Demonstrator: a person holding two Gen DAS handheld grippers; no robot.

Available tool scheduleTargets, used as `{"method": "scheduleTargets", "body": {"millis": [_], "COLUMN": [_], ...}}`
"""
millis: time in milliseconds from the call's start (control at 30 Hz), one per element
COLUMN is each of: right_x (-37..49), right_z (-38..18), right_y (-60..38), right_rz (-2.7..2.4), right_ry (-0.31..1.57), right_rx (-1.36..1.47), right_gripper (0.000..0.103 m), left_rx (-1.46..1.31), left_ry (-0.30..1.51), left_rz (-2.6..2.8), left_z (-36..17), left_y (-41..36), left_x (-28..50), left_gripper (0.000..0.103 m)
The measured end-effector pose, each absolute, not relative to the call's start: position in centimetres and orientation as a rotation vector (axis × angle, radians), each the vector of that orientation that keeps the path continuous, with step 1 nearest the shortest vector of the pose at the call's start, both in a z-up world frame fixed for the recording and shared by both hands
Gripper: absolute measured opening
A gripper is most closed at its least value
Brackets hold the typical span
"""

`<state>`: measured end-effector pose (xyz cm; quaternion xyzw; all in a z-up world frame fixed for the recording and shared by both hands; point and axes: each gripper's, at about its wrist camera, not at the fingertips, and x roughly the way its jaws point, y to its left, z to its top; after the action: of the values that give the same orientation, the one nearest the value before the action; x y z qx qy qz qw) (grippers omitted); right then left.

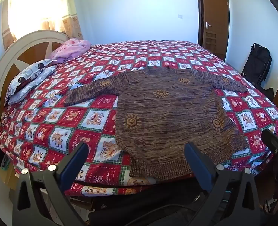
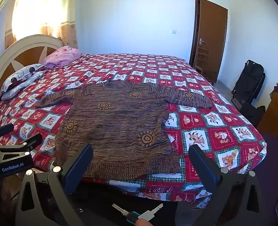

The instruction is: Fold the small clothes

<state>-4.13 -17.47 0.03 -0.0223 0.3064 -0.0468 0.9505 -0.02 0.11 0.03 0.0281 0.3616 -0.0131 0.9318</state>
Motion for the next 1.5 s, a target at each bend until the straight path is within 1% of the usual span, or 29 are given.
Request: {"method": "scheduleTargets", "body": {"millis": [33,1500], "right_x": [-4.13,-3.84], "right_z": [0.02,-0.35], "right_y": [-17.49,-17.74], "right_rz": [-0.093,-0.084], "right_ry": [0.623,0.643], "right_rx": [-0.041,-0.017], "right_gripper": [0.102,0.102], "left_rx": [0.089,0.067], "left_ry": [0.740,0.746], "left_rz": [-0.013,-0.019], "left_z": [0.03,-0.21], "left_y": [-0.04,0.30], "left_x": [-0.02,0.13], "left_gripper": [0.103,0.103]}}
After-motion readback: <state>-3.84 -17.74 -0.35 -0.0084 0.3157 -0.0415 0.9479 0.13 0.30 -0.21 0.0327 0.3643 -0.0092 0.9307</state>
